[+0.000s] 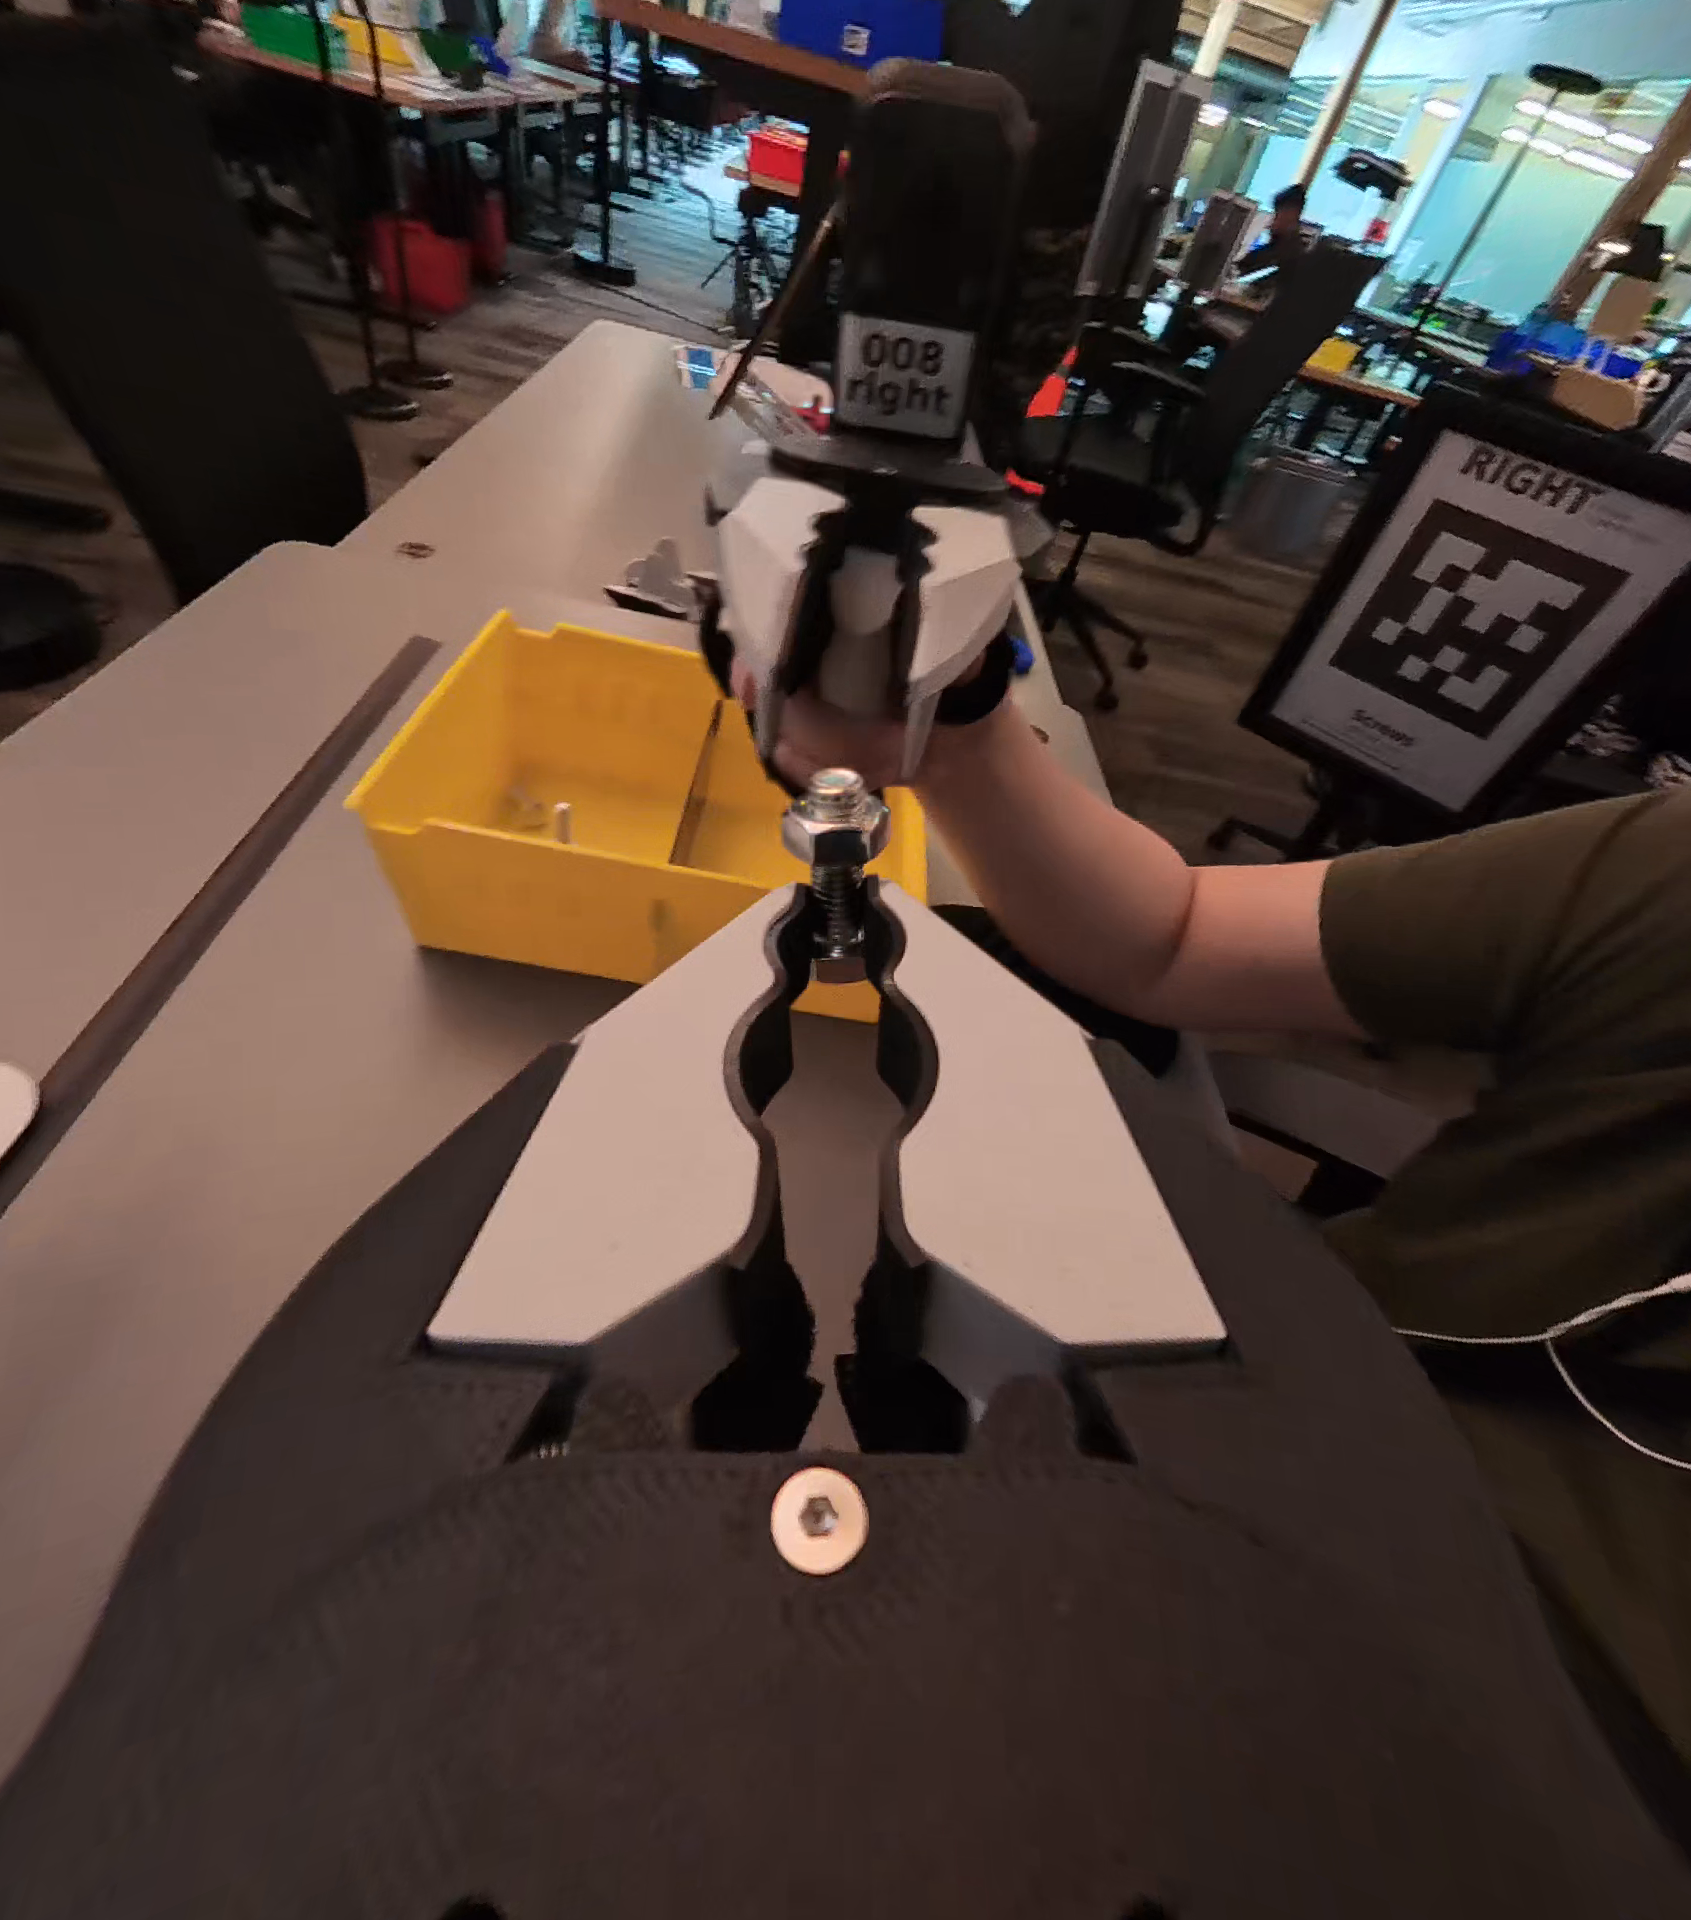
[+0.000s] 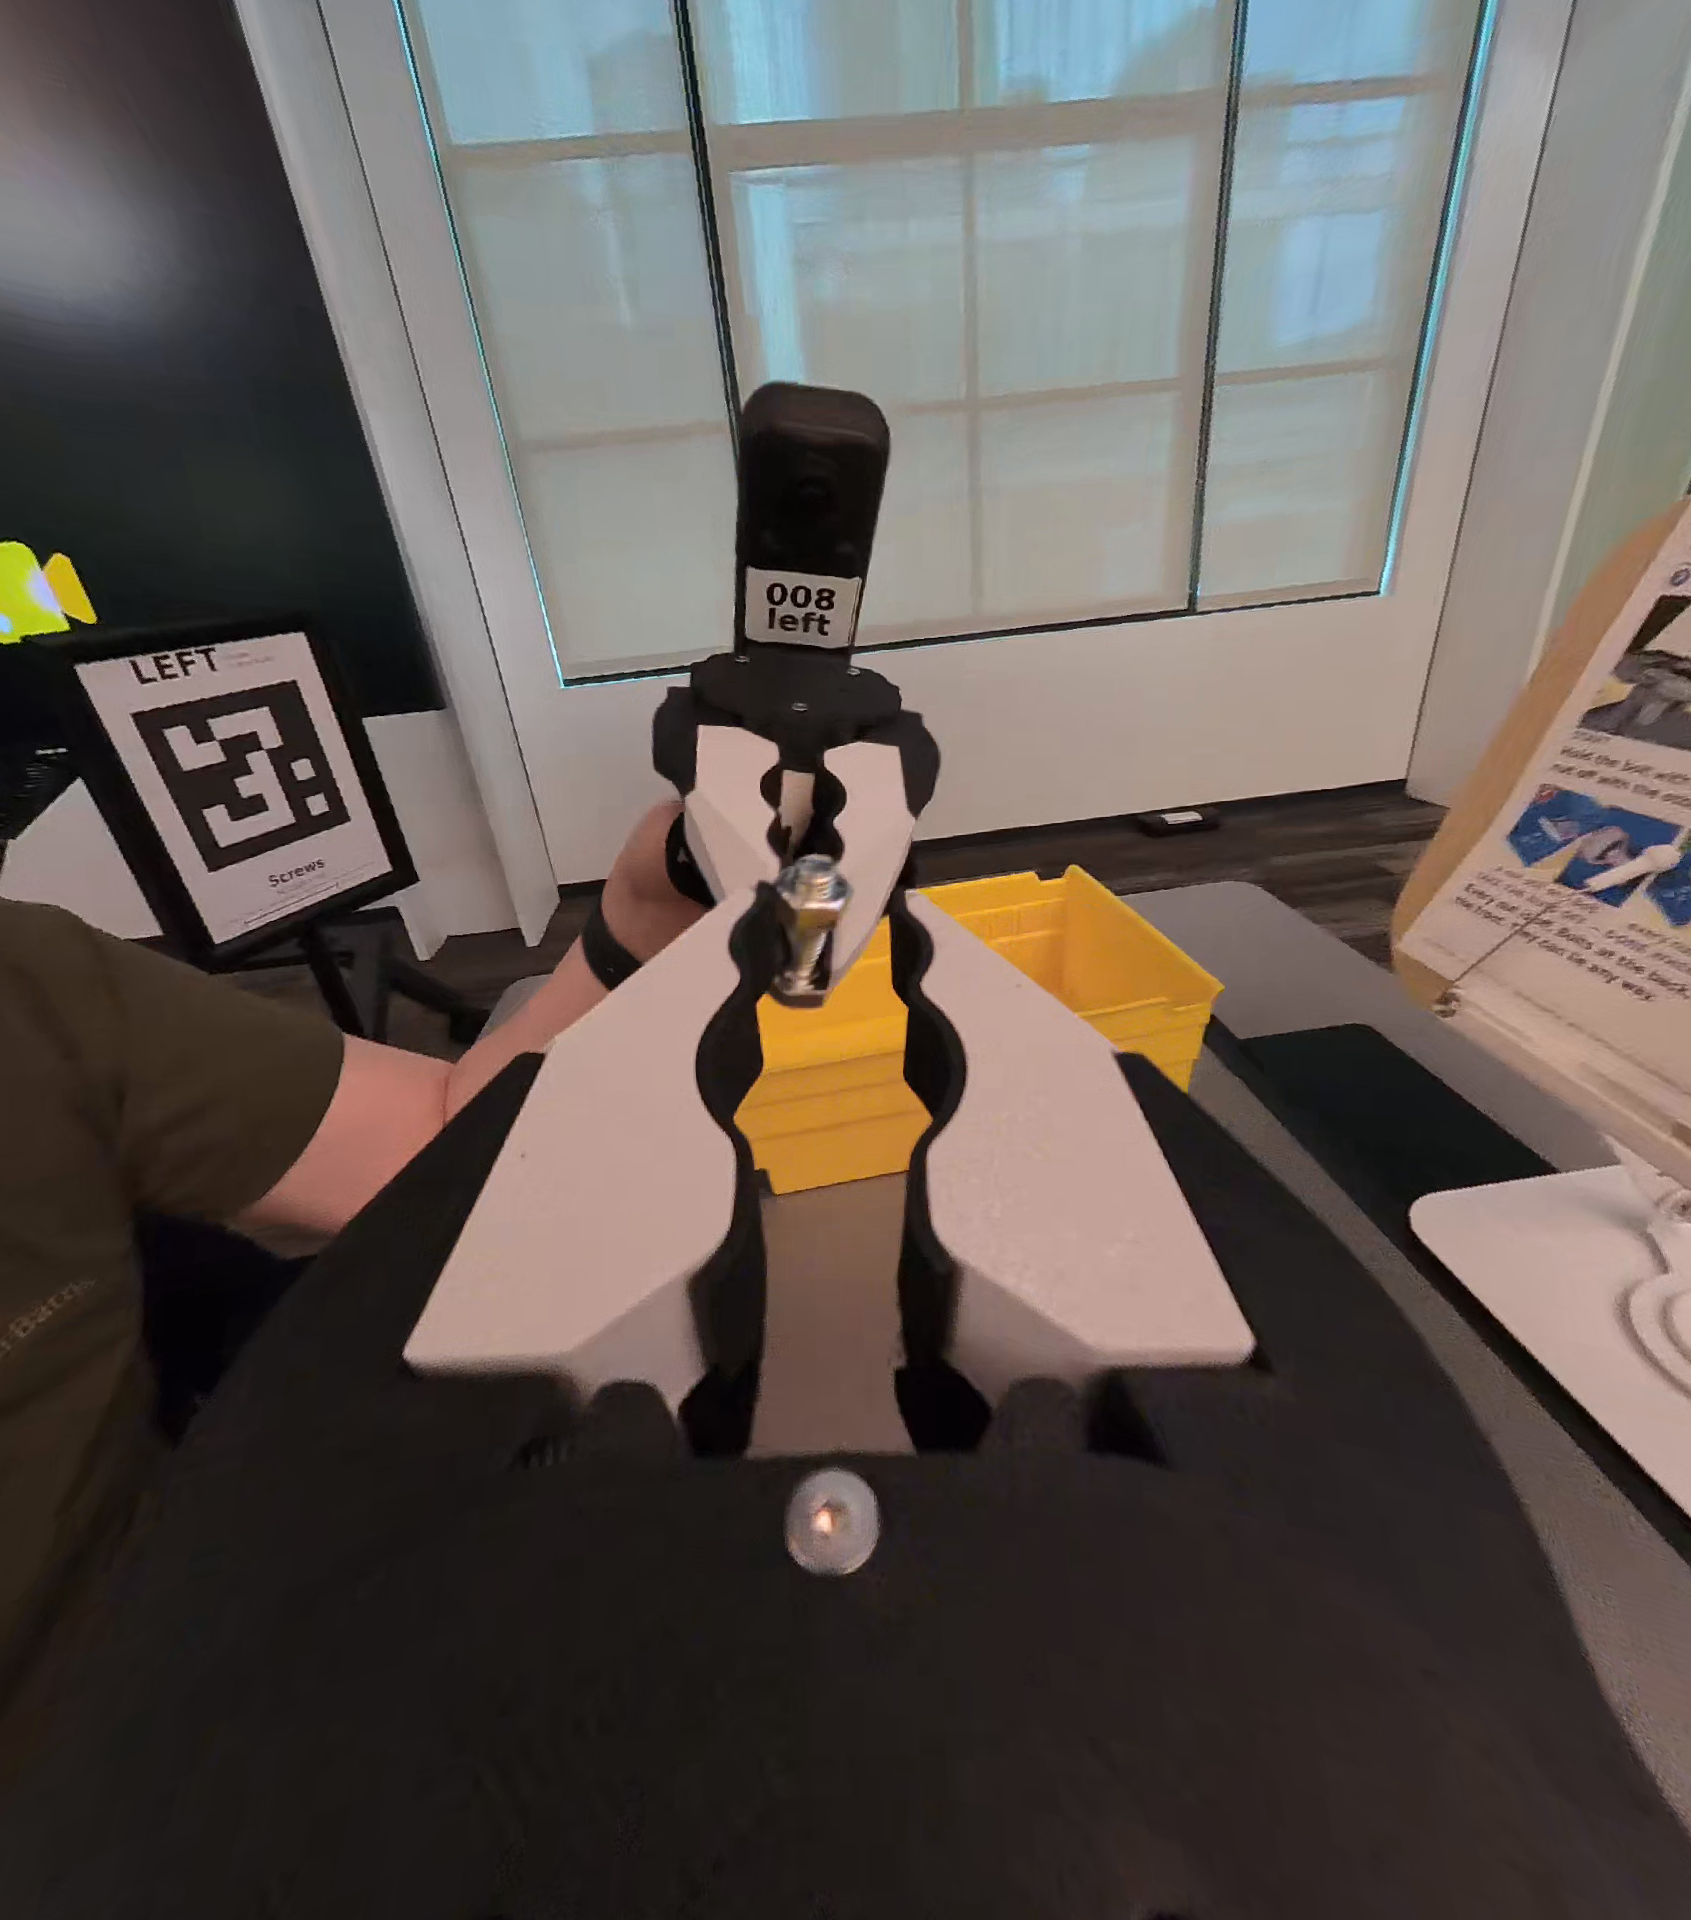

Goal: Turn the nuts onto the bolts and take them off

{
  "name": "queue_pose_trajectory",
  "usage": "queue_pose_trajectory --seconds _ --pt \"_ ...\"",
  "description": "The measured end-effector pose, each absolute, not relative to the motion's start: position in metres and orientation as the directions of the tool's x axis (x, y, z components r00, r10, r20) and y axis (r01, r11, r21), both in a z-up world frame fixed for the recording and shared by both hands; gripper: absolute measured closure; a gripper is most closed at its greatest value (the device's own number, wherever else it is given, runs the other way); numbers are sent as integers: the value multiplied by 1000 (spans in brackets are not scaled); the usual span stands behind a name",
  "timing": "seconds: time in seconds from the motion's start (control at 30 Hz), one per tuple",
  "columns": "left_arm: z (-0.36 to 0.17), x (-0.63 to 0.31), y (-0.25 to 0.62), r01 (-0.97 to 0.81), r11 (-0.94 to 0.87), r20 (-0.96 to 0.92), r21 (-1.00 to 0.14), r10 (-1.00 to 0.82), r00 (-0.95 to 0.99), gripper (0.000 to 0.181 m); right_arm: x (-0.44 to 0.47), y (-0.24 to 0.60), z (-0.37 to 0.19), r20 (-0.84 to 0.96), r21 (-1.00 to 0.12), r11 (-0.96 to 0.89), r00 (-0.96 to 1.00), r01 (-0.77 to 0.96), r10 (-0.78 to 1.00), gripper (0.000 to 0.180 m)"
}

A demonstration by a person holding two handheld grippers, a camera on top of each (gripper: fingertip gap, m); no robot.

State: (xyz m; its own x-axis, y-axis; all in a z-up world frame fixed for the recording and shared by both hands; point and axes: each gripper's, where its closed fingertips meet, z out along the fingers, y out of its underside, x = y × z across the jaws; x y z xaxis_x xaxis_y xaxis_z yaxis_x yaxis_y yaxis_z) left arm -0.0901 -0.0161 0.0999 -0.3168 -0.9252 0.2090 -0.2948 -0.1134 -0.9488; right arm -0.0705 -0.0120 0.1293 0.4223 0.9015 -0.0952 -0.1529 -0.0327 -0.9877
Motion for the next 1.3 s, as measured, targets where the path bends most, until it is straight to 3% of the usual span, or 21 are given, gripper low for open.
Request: queue_pose_trajectory --seconds 0.3,0.77,0.93,1.03,1.3 --pt "97 -80 -37 -314 -96 215 -945 -904 -370 173 -84 -23 125 -168 -976 -119 278 -182 946 172" --pt "99 -78 -44 -312 -148 275 -939 -865 -419 173 -89 -27 127 -183 -972 -139 240 -190 953 172" --pt "103 -70 -37 -233 -101 186 -967 -907 -378 162 -84 -26 131 -187 -965 -133 240 -224 953 172" --pt "103 -68 -39 -216 -95 175 -972 -905 -388 173 -80 -22 130 -193 -963 -133 257 -235 947 173" --pt "103 -70 -41 -225 -161 245 -961 -873 -422 173 -82 -22 131 -188 -962 -125 257 -242 948 173"
